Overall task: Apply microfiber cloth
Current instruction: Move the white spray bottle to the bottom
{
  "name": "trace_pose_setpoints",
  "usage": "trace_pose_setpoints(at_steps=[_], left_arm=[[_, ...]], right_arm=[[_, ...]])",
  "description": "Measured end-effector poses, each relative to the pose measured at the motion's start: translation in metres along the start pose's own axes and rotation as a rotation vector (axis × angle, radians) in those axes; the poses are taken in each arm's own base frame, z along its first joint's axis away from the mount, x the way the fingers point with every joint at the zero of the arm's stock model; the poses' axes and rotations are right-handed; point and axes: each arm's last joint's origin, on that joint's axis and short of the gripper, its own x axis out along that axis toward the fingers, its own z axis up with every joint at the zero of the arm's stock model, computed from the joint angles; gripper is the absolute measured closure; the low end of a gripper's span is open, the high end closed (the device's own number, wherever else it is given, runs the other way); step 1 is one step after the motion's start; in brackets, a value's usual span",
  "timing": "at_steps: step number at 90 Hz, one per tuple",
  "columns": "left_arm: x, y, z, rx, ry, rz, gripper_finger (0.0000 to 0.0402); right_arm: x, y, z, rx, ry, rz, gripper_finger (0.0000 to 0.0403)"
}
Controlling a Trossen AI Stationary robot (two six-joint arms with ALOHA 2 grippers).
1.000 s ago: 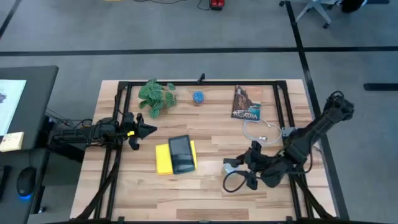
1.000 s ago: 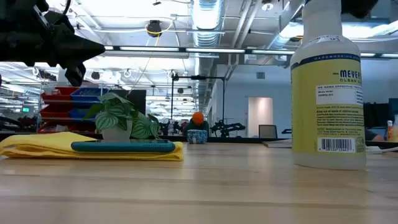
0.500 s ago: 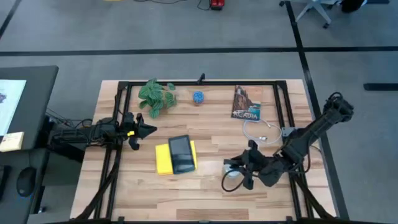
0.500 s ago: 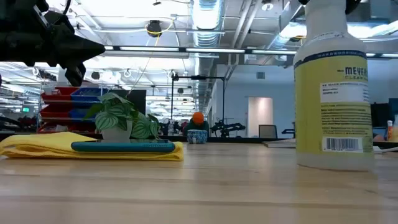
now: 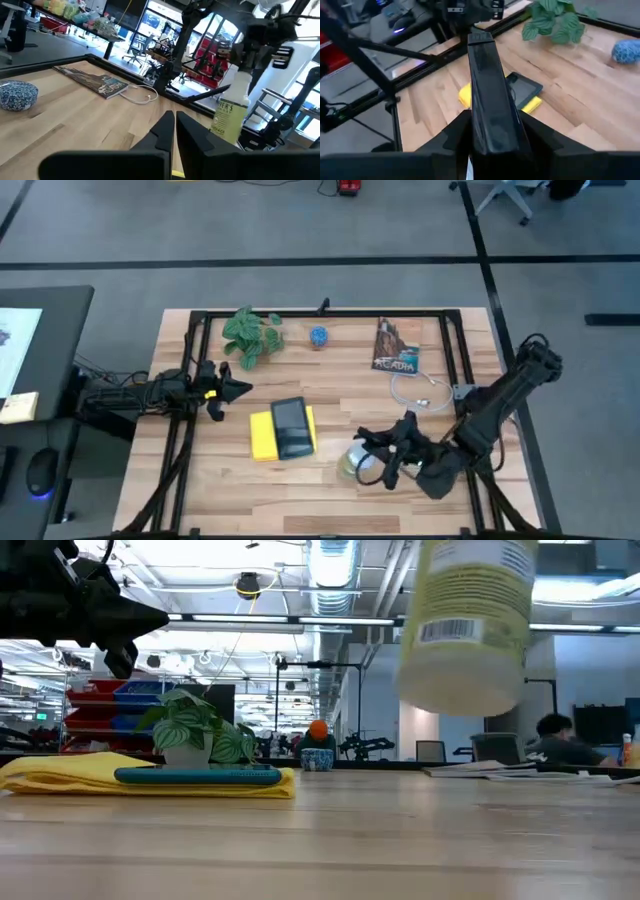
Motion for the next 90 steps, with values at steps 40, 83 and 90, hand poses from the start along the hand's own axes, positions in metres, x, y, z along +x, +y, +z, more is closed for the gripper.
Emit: trace_pose_setpoints(at_steps=[40,83,90], left_arm=[[0.0,-0.001,0.004,0.014,-0.044,0.004,0.0402],[0.0,0.002,0.005,0.025,-0.093,0.111,0.0402],[0.0,0.002,0.005,0.025,-0.093,0.111,0.0402]], right_arm=[[0.01,0.045,-0.031,0.012,0.177,-0.329,0.029],[0.009,0.041,-0.05,0.083,0.089,-0.336,0.0271],[0.01,0.042,-0.05,0.074,0.105,-0.325,0.024]])
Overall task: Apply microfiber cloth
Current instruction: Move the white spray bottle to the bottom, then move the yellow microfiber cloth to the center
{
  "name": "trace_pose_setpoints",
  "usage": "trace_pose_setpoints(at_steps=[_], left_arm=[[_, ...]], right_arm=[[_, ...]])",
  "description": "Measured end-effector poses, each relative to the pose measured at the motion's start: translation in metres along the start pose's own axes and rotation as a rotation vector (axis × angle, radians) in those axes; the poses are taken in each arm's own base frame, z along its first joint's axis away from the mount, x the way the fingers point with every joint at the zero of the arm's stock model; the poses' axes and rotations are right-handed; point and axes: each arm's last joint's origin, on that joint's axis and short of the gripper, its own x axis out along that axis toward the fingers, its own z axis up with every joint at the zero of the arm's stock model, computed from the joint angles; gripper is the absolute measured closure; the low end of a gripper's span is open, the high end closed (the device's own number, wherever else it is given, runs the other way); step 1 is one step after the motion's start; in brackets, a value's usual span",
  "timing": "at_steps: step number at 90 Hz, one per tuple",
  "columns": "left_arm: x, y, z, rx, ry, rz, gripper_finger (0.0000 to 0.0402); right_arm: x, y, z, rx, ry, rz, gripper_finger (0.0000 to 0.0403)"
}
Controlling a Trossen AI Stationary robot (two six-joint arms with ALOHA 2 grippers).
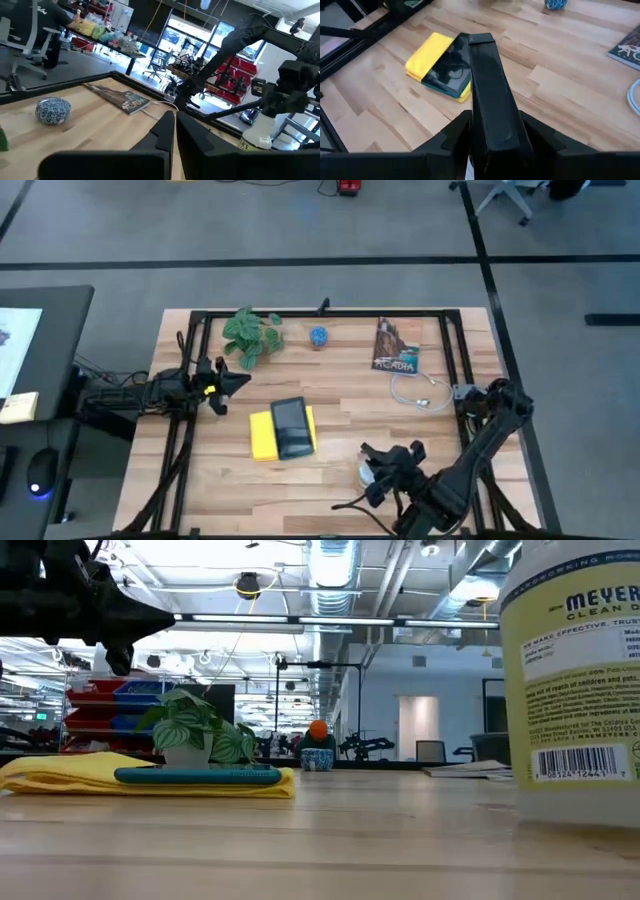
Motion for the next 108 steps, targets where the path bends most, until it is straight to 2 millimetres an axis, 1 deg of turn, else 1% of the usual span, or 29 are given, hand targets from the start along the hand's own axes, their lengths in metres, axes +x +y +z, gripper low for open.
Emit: trace_pose_setpoints(at_steps=[9,17,39,49,74,87,98,103,108], left_arm=[[0.0,0.0,0.0,0.001,0.005,0.002,0.0402],[0.0,0.0,0.0,0.0,0.004,0.002,0.0402],[0.0,0.0,-0.001,-0.001,0.006,0.002,0.0402],[0.0,0.0,-0.001,-0.001,0.007,0.002,0.0402],[0.0,0.0,-0.001,0.0,0.016,0.002,0.0402],[0.0,0.001,-0.002,0.0,0.017,0.003,0.0402],[0.0,0.001,-0.002,0.0,0.019,0.003,0.0402],[0.0,0.001,-0.002,0.011,0.018,0.003,0.0402],[-0.001,0.0,0.001,0.037,0.02,0.003,0.0402]], right_arm=[[0.0,0.003,-0.001,-0.033,0.009,0.02,0.0209],[0.0,0.005,-0.002,-0.061,0.012,0.039,0.0194],[-0.002,0.012,-0.002,-0.169,0.06,0.093,0.0178],[-0.008,0.014,0.005,-0.222,0.088,0.118,0.0175],[-0.027,0.016,0.034,-0.366,0.077,0.126,0.0175],[-0.032,0.016,0.052,-0.448,0.066,0.124,0.0175],[-0.025,0.017,0.07,-0.54,0.032,0.104,0.0175],[-0.017,0.017,0.08,-0.595,0.035,0.087,0.0175],[-0.005,0.016,0.092,-0.651,0.071,0.074,0.0176]])
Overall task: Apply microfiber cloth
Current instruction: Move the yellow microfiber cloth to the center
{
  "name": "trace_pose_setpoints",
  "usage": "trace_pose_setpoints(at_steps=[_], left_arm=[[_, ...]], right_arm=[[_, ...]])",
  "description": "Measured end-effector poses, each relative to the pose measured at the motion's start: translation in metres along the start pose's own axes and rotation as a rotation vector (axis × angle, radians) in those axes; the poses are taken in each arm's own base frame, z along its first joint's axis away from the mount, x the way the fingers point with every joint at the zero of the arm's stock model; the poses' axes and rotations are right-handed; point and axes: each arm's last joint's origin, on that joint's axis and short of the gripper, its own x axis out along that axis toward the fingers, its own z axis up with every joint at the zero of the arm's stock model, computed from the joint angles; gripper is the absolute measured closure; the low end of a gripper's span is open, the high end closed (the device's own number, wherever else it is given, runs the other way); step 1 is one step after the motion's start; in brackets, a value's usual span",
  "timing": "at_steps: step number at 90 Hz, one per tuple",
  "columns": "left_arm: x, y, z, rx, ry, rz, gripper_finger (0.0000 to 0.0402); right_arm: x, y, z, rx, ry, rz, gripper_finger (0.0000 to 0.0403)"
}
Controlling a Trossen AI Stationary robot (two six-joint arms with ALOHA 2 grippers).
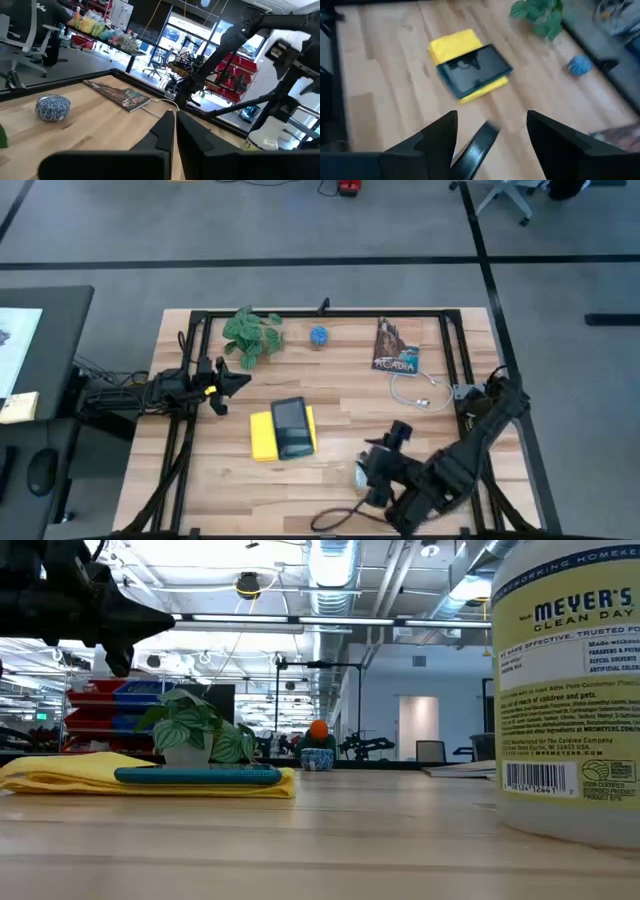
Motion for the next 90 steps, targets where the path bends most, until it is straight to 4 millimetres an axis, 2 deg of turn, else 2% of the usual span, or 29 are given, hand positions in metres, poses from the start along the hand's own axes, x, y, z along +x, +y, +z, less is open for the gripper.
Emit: trace_pose_setpoints(at_steps=[12,21,32,41,50,61,78,90], left_arm=[[-0.003,-0.002,0.007,0.061,0.071,0.036,0.0402],[-0.006,-0.005,0.021,0.098,0.12,0.09,0.0402],[-0.009,-0.005,0.027,0.137,0.26,0.197,0.0402],[-0.007,-0.006,0.027,0.124,0.331,0.232,0.0402],[-0.001,-0.007,0.021,0.106,0.412,0.221,0.0402],[0.006,-0.011,0.012,0.053,0.501,0.216,0.0402],[0.015,-0.02,-0.005,-0.006,0.636,0.22,0.0402],[0.02,-0.024,-0.016,-0.115,0.692,0.274,0.0402]], right_arm=[[0.034,-0.031,0.025,-0.121,0.102,0.023,0.0187],[0.065,-0.06,0.045,-0.179,0.161,0.077,0.0198],[0.107,-0.095,0.071,-0.139,0.134,0.259,0.0207],[0.145,-0.118,0.081,-0.059,0.075,0.426,0.0209],[0.18,-0.133,0.076,0.013,0.034,0.518,0.0209],[0.211,-0.14,0.056,0.091,0.053,0.518,0.0209],[0.241,-0.143,0.027,0.211,0.089,0.516,0.0209],[0.257,-0.149,0.008,0.292,0.123,0.493,0.021]])
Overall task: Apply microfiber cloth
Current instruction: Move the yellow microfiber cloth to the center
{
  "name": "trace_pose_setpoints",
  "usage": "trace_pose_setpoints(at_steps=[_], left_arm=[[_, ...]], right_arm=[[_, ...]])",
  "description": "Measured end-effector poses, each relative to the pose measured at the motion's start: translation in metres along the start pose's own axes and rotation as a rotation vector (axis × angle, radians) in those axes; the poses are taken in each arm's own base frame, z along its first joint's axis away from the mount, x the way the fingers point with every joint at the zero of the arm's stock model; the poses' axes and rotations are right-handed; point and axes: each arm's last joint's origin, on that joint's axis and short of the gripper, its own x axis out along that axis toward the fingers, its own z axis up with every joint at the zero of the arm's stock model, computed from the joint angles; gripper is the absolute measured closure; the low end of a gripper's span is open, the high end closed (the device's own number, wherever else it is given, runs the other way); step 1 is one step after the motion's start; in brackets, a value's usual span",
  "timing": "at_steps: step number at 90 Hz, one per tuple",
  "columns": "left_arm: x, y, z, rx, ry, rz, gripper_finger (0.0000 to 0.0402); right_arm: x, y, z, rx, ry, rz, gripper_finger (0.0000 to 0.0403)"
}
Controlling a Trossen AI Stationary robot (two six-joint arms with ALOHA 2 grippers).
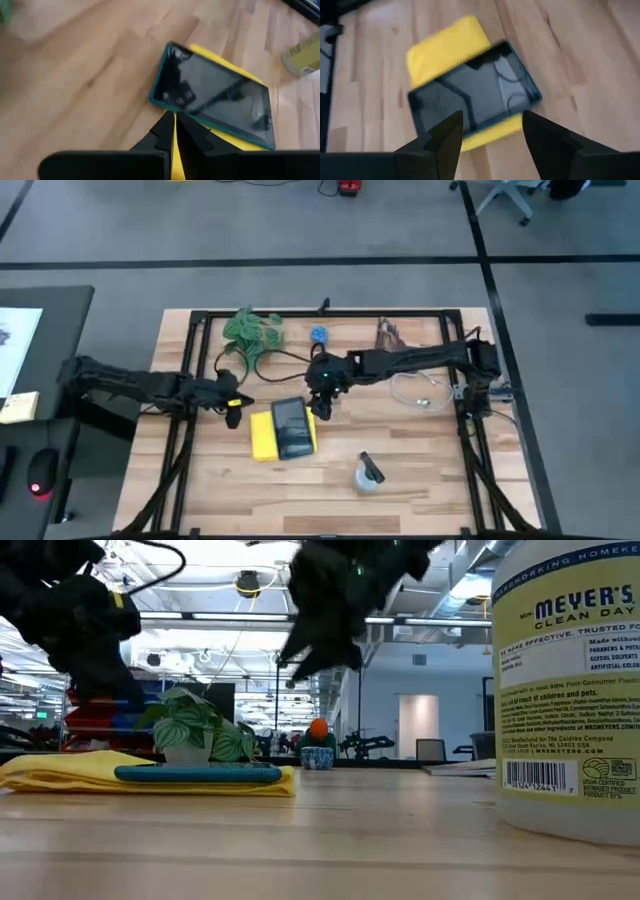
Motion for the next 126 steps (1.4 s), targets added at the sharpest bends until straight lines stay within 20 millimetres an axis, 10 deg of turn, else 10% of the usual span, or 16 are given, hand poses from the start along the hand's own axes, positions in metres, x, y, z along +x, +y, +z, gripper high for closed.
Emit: trace_pose_setpoints(at_steps=[70,105,126], left_arm=[[0.028,-0.017,-0.028,-0.078,0.186,0.092,0.0402],[0.041,-0.02,-0.032,-0.074,0.193,0.122,0.0402],[0.049,-0.026,-0.029,-0.073,0.128,0.104,0.0402]], right_arm=[[0.089,-0.026,-0.042,0.044,0.157,0.059,0.0214],[0.098,-0.025,-0.047,-0.037,0.153,0.056,0.0387],[0.082,-0.016,-0.047,-0.098,0.171,-0.045,0.0401]])
